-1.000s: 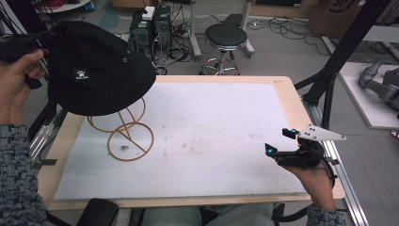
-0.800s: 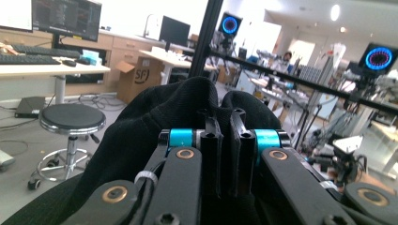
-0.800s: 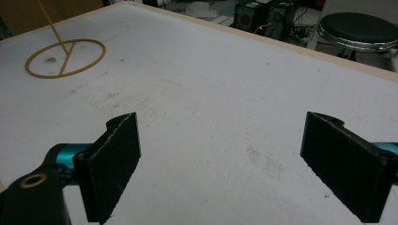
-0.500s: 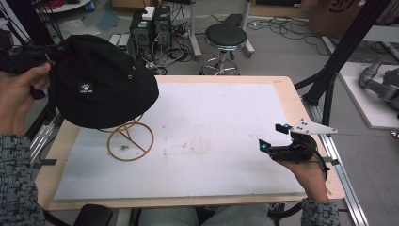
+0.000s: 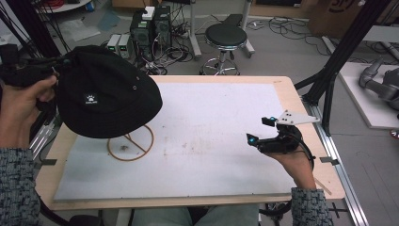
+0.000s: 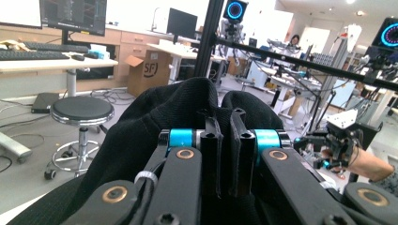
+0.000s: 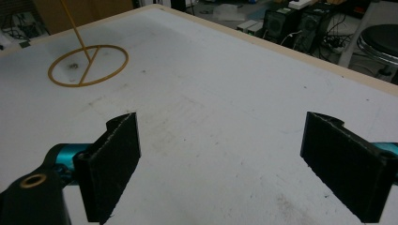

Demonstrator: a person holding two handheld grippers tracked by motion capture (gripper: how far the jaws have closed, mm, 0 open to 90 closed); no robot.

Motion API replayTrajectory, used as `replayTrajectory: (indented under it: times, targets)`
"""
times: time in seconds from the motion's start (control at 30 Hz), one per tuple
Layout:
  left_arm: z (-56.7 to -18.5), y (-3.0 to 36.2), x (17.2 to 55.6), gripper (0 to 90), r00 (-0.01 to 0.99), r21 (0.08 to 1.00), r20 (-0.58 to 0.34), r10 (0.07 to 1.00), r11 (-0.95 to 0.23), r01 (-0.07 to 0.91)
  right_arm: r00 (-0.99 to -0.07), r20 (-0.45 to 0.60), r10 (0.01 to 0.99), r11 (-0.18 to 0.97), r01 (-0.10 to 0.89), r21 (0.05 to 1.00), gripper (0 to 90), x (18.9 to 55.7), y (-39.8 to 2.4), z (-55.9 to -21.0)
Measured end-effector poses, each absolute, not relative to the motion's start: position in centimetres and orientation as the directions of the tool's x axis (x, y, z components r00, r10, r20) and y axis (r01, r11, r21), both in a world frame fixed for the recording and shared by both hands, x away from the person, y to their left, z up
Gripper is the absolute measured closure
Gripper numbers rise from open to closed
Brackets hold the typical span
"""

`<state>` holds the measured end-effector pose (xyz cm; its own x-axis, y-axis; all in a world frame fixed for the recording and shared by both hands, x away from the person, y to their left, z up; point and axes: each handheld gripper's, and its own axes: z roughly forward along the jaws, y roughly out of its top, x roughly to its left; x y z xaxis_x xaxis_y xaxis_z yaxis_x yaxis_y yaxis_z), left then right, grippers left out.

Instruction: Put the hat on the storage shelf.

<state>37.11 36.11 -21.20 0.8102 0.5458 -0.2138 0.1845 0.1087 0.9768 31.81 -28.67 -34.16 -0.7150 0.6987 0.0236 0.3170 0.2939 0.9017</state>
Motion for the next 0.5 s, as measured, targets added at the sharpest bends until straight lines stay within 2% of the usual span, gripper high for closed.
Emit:
replayTrajectory:
  times: [0.5]
  targets:
    - [-23.4, 34.9, 36.2, 84.5, 0.808, 0.978, -0.204, 0.553, 0.081, 0.192, -0.737, 0.038, 0.675, 0.280, 0.303, 0.911, 12.1, 33.2, -27.9, -33.8]
